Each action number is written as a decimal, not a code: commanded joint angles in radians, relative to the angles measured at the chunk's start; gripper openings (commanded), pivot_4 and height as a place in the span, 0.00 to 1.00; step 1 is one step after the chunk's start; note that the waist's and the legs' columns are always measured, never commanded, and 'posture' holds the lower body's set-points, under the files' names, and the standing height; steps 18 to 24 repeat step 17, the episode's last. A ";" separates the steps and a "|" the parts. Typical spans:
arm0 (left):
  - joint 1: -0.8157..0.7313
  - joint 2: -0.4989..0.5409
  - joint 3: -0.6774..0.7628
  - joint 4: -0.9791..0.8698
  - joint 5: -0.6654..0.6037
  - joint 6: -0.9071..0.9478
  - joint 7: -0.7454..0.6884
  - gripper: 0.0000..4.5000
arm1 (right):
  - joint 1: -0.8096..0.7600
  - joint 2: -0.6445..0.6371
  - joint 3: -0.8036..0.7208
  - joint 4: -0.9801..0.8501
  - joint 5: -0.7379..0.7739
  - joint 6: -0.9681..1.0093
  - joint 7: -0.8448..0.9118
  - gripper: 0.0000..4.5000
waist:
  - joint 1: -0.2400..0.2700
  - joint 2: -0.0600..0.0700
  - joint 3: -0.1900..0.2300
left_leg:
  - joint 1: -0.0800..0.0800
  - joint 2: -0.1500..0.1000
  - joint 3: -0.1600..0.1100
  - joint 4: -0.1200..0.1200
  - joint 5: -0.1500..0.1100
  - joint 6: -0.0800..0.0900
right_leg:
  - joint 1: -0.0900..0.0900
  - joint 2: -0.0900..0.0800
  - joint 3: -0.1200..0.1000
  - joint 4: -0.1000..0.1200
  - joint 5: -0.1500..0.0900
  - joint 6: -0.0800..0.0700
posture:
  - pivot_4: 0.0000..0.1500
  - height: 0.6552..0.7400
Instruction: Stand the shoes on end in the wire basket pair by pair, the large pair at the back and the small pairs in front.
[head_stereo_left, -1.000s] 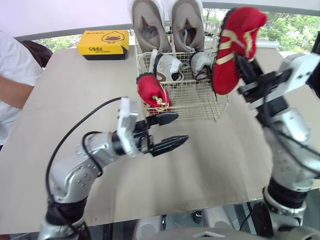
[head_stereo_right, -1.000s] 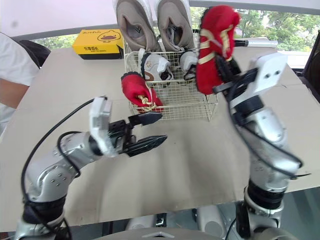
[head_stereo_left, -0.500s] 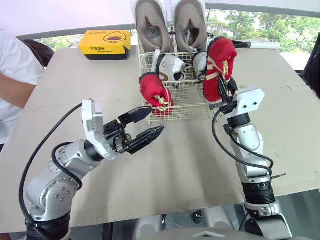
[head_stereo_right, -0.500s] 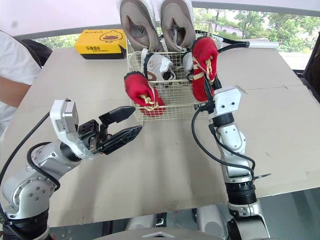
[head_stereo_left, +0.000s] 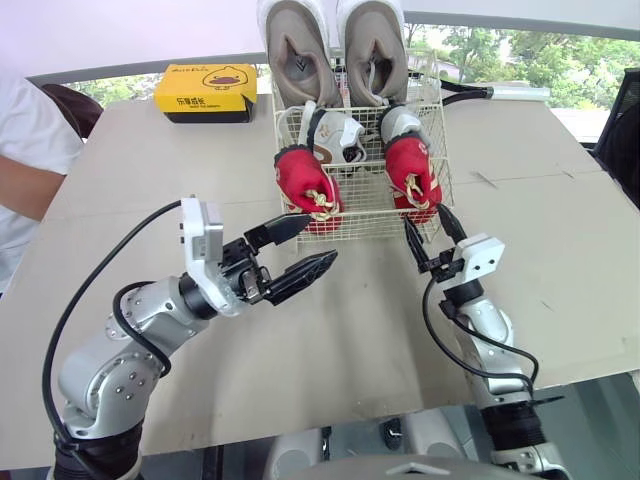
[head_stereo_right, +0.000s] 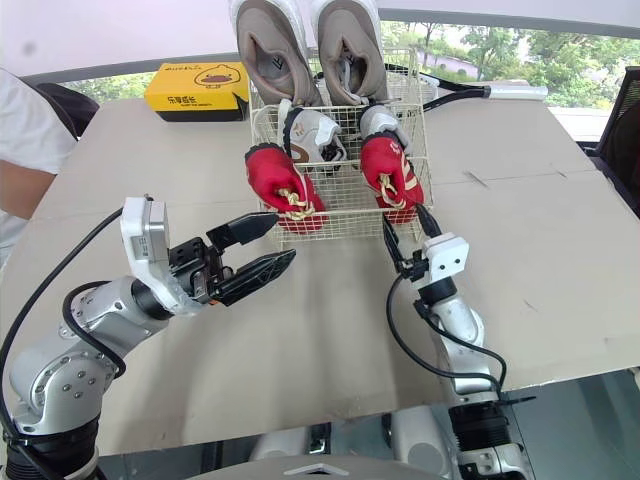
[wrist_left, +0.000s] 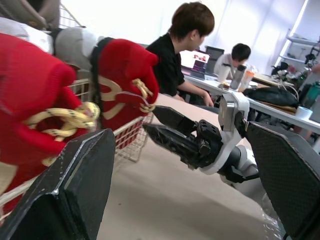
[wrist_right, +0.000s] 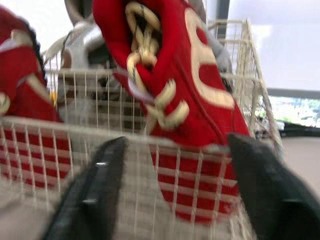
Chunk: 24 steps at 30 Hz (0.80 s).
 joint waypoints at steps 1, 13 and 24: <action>0.003 0.027 0.009 -0.026 -0.040 0.013 -0.017 1.00 | 0.024 -0.098 -0.034 -0.187 0.096 0.111 0.084 0.99 | 0.001 0.000 0.000 | 0.000 0.000 0.000 0.000 0.000 0.000 | 0.000 0.000 0.000 0.000 0.000 0.000 | 1.00 1.00; 0.363 0.116 0.158 0.102 0.136 -0.095 -0.183 1.00 | 0.345 -0.655 -0.398 -0.404 0.501 0.450 0.565 0.99 | 0.015 0.001 0.002 | 0.001 0.000 0.001 -0.007 0.000 0.000 | -0.002 0.001 -0.001 -0.006 -0.002 -0.002 | 1.00 1.00; 0.442 0.122 0.166 0.102 0.193 -0.120 -0.201 1.00 | 0.417 -0.701 -0.504 -0.345 0.508 0.453 0.658 0.99 | 0.023 -0.001 0.002 | 0.000 0.001 0.000 -0.007 -0.001 0.000 | -0.002 0.000 -0.002 -0.008 -0.002 -0.002 | 1.00 1.00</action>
